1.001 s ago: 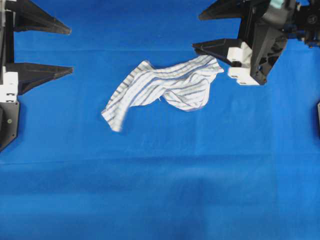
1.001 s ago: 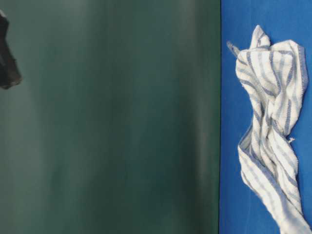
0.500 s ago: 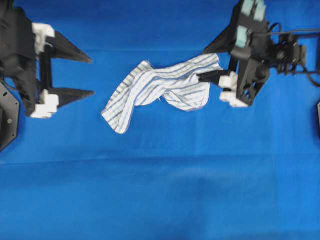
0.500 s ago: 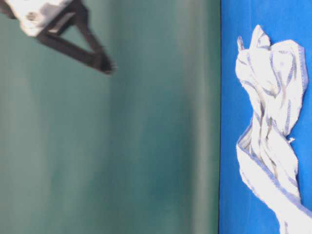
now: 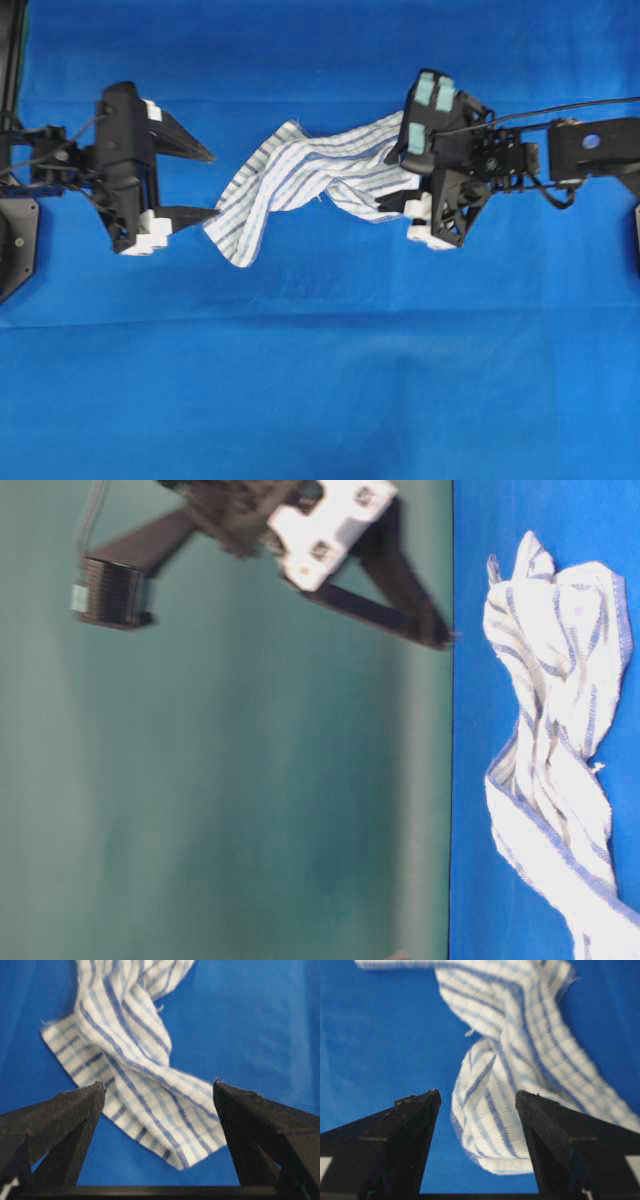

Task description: Lift the towel with both arms.

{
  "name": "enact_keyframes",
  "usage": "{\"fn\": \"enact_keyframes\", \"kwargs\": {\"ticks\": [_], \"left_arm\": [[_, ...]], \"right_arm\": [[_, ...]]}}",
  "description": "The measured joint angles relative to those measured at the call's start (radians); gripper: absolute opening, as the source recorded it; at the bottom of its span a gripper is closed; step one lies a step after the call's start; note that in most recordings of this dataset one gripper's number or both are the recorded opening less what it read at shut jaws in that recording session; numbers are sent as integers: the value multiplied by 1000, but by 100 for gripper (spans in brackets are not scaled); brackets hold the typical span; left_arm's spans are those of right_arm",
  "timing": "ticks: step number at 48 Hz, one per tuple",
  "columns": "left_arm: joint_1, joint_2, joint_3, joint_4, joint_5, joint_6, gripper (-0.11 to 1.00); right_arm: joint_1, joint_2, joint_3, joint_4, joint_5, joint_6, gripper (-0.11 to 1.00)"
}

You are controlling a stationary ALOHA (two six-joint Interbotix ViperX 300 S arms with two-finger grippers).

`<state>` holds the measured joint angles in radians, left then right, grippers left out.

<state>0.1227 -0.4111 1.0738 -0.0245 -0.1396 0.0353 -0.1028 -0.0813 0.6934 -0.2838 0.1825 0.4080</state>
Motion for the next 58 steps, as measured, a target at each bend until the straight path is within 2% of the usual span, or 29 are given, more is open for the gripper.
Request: {"fn": "enact_keyframes", "kwargs": {"ticks": [18,28,35,40,42,49,53,58], "left_arm": [[0,298,-21,0,-135,0,93],[-2,416,-51,0,-153,0,92],[0,440,-67,0,-152,2,89],[9,442,-71,0,-143,-2,73],[14,442,-71,0,-135,0,62],[20,442,-71,0,-117,5,19],[21,442,-71,0,-114,8,4],[23,442,-71,0,-109,9,4]], "right_arm": [[0,207,9,2,-141,0,65],[-8,249,9,2,-152,0,65],[-9,250,8,2,-155,0,64],[-9,250,8,3,-155,-2,59],[-9,250,8,2,-155,0,50],[-14,250,8,2,-155,-2,9],[-15,250,8,2,-155,-2,7],[-15,250,8,2,-155,-2,7]]}}
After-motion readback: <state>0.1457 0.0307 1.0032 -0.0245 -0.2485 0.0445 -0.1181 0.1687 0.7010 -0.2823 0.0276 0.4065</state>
